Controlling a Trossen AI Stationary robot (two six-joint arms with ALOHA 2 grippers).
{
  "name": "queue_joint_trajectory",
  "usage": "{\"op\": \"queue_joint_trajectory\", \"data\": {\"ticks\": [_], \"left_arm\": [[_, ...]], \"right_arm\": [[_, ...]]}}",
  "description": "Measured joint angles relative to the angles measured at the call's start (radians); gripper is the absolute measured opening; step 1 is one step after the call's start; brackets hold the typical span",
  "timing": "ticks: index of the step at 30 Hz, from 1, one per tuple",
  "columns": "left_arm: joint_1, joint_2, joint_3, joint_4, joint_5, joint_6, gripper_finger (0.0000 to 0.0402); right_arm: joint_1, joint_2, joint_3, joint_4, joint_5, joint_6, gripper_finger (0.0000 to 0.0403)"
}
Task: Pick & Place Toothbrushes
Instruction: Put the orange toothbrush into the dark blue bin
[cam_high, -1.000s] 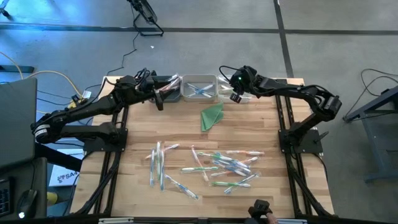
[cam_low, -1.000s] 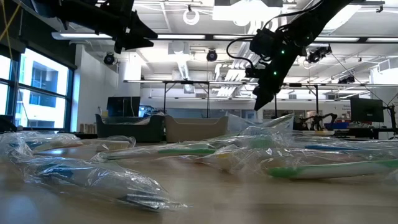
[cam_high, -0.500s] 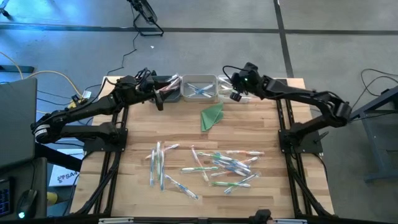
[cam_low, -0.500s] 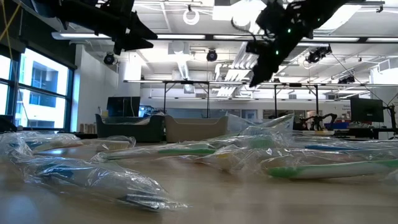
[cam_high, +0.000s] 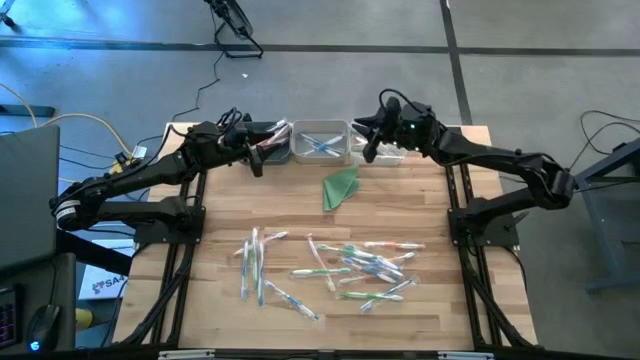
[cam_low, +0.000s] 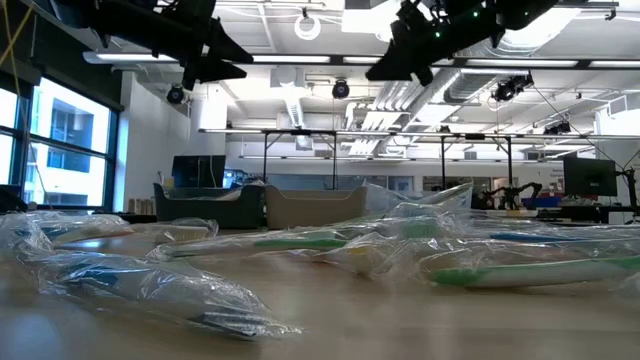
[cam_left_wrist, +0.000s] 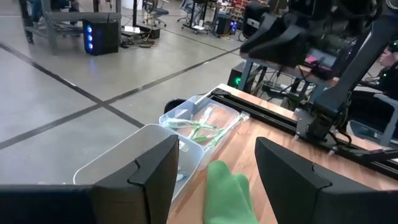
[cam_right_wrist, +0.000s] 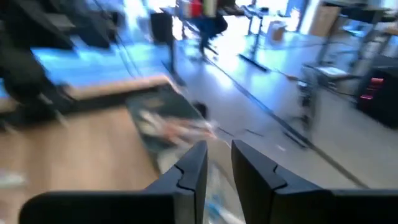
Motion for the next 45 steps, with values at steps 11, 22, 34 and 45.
{"op": "queue_joint_trajectory", "data": {"ticks": [11, 22, 34, 45], "left_arm": [[0.0, 0.0, 0.0, 0.0, 0.0, 0.0, 0.0207], [0.0, 0.0, 0.0, 0.012, -0.001, -0.016, 0.0207], [0.0, 0.0, 0.0, 0.045, -0.008, -0.21, 0.0207], [0.0, 0.0, 0.0, 0.041, -0.019, -0.075, 0.0207]], "right_arm": [[0.025, 0.018, 0.0, 0.045, -0.138, 0.042, 0.0051], [0.023, 0.018, 0.0, 0.049, -0.115, -0.033, 0.005], [0.023, 0.018, 0.0, 0.195, 0.024, -0.177, 0.005], [0.035, -0.014, 0.0, 0.099, 0.099, -0.036, 0.005]]}}
